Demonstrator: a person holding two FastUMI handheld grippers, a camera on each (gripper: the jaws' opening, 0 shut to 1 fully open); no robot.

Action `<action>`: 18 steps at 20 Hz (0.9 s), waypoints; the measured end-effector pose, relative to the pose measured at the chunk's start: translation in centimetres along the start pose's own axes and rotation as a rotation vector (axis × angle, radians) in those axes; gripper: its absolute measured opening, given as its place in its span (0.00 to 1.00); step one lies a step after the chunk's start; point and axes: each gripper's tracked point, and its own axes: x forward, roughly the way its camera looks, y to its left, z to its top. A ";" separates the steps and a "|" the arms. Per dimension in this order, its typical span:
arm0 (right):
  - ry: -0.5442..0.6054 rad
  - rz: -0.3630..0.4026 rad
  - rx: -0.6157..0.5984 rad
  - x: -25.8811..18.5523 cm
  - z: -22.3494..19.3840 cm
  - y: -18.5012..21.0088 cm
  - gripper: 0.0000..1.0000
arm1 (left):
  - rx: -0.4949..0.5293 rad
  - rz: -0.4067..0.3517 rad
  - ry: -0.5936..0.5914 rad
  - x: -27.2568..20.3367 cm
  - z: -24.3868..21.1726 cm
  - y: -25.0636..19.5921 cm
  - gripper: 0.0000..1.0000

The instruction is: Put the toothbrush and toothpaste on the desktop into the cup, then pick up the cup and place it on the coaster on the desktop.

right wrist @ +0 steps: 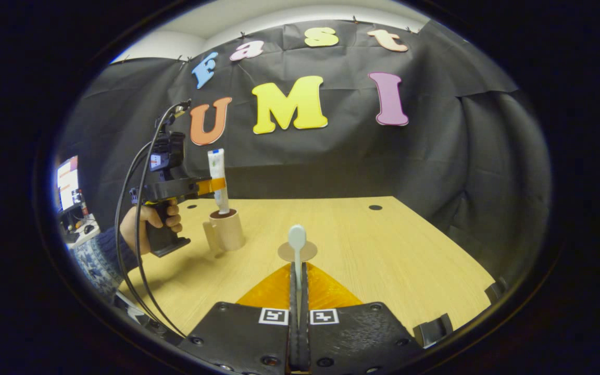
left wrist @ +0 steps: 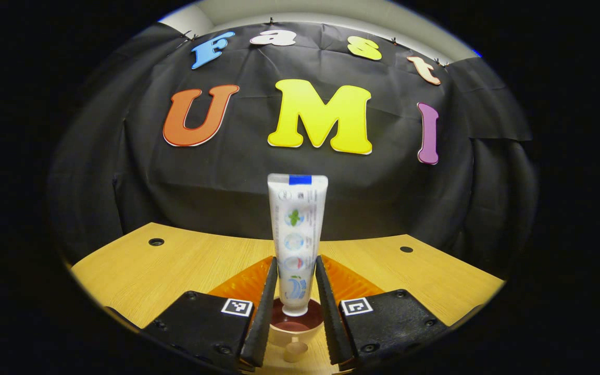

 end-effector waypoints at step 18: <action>-0.113 0.040 -0.099 5.3 7.8 5.5 0.00 | 0.039 0.093 -0.054 -9.3 -1.1 4.3 1.00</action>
